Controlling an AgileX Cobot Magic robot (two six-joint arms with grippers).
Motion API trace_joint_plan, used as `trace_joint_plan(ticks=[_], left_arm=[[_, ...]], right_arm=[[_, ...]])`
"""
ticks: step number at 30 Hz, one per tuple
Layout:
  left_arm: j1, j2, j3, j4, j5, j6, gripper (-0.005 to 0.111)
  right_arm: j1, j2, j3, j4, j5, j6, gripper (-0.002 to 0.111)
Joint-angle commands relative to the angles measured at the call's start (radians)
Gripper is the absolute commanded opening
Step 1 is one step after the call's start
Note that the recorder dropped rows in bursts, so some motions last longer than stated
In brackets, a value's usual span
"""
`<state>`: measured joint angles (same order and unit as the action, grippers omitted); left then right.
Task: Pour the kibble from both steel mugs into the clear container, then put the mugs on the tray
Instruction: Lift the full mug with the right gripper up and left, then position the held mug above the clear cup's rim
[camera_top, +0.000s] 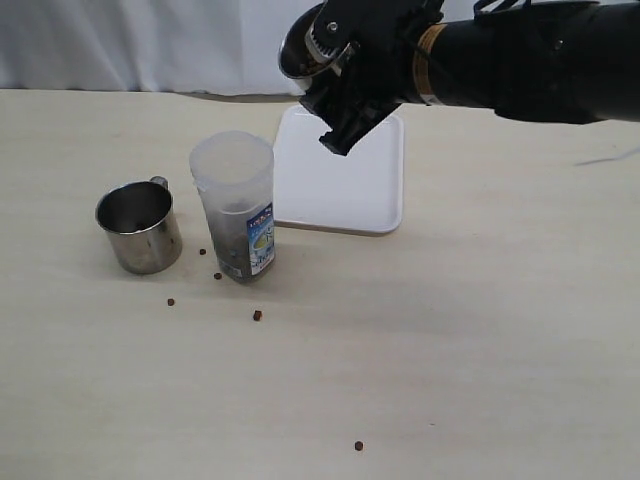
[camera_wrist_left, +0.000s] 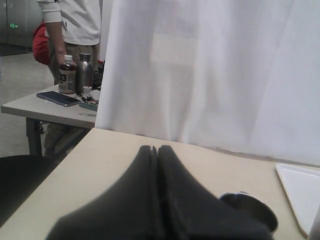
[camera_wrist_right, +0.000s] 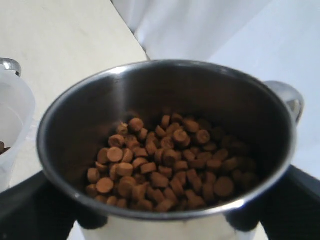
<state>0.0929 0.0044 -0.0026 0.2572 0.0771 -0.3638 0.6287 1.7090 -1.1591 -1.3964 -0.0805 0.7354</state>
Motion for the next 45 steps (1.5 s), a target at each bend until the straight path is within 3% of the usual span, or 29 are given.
trace_joint_plan(ticks=[1,10,12,14,18,33,45], left_arm=[[0.0,-0.004,0.003,0.002,-0.006,-0.003,0.0],[0.0,-0.004,0.003,0.002,-0.007,-0.003,0.0],[0.0,-0.004,0.003,0.002,-0.007,-0.003,0.0],[0.0,-0.004,0.003,0.002,-0.007,-0.003,0.0],[0.0,-0.004,0.003,0.002,-0.007,-0.003,0.0],[0.0,-0.004,0.003,0.002,-0.007,-0.003,0.0],[0.0,-0.004,0.003,0.002,-0.004,-0.003,0.0]], right_arm=[[0.002,-0.012,-0.012,-0.003,0.001,0.016,0.005],[0.002,-0.012,-0.012,-0.003,0.001,0.016,0.005],[-0.001,-0.012,-0.012,0.167,0.007,-0.127,0.005],[0.006,-0.012,-0.01,0.555,0.04,-0.545,0.005],[0.013,-0.012,-0.01,0.732,0.129,-0.805,0.005],[0.133,0.018,-0.022,0.723,0.191,-0.896,0.005],[0.141,0.069,-0.122,0.723,0.299,-0.962,0.005]])
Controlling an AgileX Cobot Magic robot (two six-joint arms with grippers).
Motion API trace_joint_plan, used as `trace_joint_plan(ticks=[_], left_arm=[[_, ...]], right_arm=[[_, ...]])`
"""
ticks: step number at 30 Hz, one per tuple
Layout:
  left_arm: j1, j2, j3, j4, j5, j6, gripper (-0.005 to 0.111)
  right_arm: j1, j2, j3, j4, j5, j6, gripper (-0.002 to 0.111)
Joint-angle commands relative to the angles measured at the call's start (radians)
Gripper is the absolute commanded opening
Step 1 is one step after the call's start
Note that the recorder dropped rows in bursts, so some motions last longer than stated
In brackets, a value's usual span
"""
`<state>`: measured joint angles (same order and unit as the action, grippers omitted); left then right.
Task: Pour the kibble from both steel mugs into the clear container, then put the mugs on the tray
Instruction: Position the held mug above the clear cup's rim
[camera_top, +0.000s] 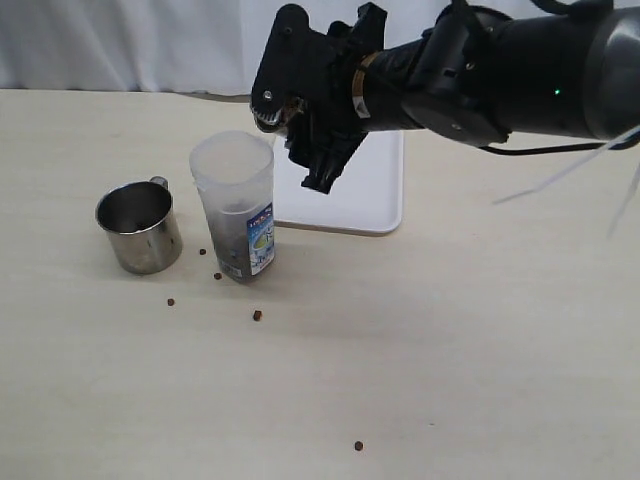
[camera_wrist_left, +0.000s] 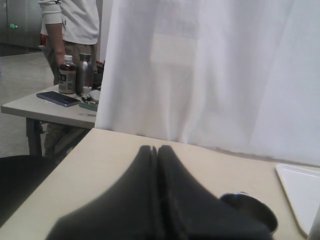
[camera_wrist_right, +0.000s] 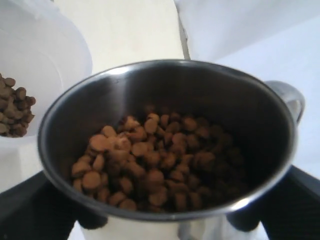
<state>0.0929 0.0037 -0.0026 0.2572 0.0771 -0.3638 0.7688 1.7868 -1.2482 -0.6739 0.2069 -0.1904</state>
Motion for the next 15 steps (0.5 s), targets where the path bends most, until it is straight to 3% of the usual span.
trace_joint_plan(ticks=[1,15], left_arm=[[0.0,-0.004,0.003,0.002,-0.004,-0.003,0.0],[0.0,-0.004,0.003,0.002,-0.004,-0.003,0.0]], right_arm=[[0.001,-0.009,-0.033,0.001,0.012,-0.044,0.005],[0.001,-0.009,-0.033,0.001,0.037,-0.143,0.005]])
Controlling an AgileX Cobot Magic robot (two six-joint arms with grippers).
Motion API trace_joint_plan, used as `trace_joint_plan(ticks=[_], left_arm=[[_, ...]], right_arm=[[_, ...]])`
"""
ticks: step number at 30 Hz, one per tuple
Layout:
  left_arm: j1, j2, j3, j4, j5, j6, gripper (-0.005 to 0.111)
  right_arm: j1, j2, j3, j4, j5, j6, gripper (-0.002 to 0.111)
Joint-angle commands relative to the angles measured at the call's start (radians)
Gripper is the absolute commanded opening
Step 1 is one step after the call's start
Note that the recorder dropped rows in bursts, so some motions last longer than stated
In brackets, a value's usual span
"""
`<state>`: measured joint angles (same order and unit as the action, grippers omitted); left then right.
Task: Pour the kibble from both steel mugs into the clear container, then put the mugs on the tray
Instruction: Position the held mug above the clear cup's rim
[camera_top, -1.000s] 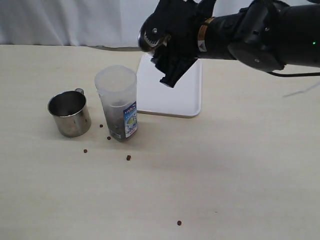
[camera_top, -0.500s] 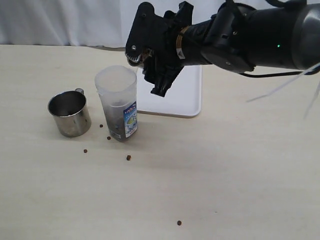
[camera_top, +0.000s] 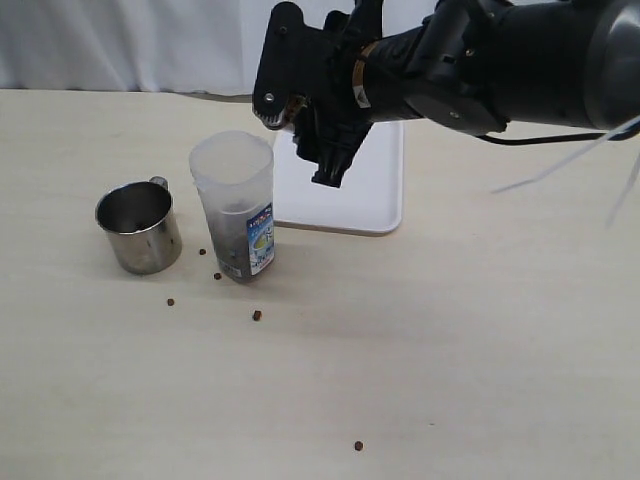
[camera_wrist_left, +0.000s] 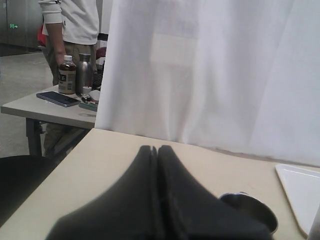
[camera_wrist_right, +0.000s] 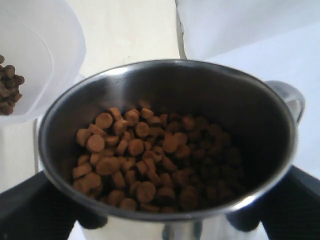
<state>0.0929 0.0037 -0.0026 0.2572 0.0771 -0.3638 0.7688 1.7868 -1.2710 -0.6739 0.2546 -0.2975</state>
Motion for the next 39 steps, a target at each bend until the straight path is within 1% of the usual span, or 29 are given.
trace_joint_plan(ticks=[1,6,12,16,22,31,35,39], left_arm=[[0.0,-0.004,0.003,0.002,-0.004,-0.003,0.0],[0.0,-0.004,0.003,0.002,-0.004,-0.003,0.0],[0.0,-0.004,0.003,0.002,-0.004,-0.003,0.0],[0.0,-0.004,0.003,0.002,-0.004,-0.003,0.0],[0.0,-0.004,0.003,0.002,-0.004,-0.003,0.0],[0.0,-0.004,0.003,0.002,-0.004,-0.003,0.0],[0.0,-0.004,0.003,0.002,-0.004,-0.003,0.0],[0.0,-0.004,0.003,0.002,-0.004,-0.003,0.0]], right_arm=[[0.001,-0.009,-0.01,0.001,-0.011,-0.041,0.005],[0.014,-0.009,-0.02,-0.007,0.044,-0.076,0.005],[0.049,-0.007,-0.022,-0.021,0.052,-0.074,0.005],[0.047,-0.007,-0.022,-0.021,0.046,-0.074,0.005],[0.047,-0.007,-0.067,-0.023,0.054,-0.078,0.005],[0.049,-0.007,-0.077,-0.026,0.078,-0.136,0.005],[0.073,-0.007,-0.077,-0.031,0.076,-0.168,0.005],[0.102,-0.007,-0.077,-0.075,0.076,-0.161,0.005]])
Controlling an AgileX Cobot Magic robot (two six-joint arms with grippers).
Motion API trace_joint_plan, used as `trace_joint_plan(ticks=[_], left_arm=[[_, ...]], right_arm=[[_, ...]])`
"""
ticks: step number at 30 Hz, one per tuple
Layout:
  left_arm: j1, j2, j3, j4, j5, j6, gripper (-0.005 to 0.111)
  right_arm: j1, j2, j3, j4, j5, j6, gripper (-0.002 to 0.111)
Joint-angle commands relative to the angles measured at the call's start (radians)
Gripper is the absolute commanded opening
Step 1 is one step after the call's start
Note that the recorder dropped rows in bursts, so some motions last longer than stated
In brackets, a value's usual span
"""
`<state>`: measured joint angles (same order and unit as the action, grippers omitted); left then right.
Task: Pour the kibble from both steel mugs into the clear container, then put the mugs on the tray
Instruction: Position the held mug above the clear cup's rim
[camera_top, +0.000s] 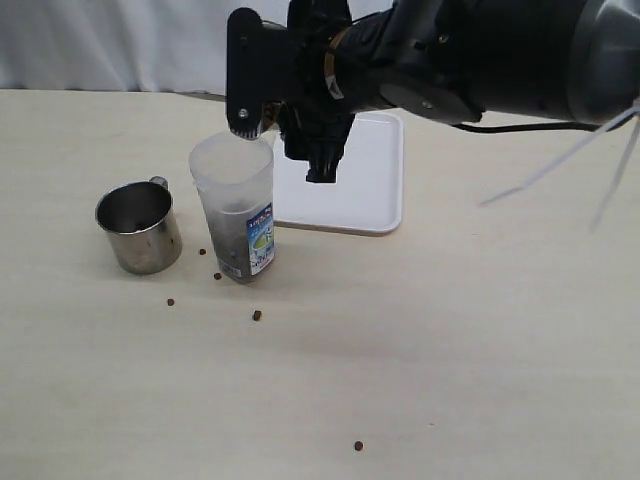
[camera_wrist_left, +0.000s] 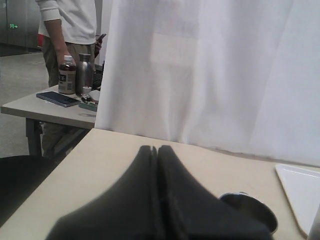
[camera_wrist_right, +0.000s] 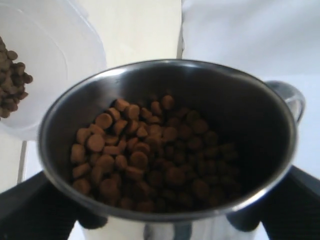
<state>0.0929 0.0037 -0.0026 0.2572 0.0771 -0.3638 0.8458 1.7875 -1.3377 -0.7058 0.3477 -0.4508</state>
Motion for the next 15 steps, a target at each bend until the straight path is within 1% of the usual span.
trace_joint_plan(ticks=[1,5,15], left_arm=[[0.0,-0.004,0.003,0.002,-0.004,-0.003,0.0],[0.0,-0.004,0.003,0.002,-0.004,-0.003,0.0],[0.0,-0.004,0.003,0.002,-0.004,-0.003,0.0]], right_arm=[[0.029,-0.008,-0.01,-0.046,-0.017,-0.007,0.005],[0.029,0.001,-0.01,-0.05,-0.006,-0.007,0.005],[0.029,0.016,-0.01,-0.156,-0.01,-0.007,0.005]])
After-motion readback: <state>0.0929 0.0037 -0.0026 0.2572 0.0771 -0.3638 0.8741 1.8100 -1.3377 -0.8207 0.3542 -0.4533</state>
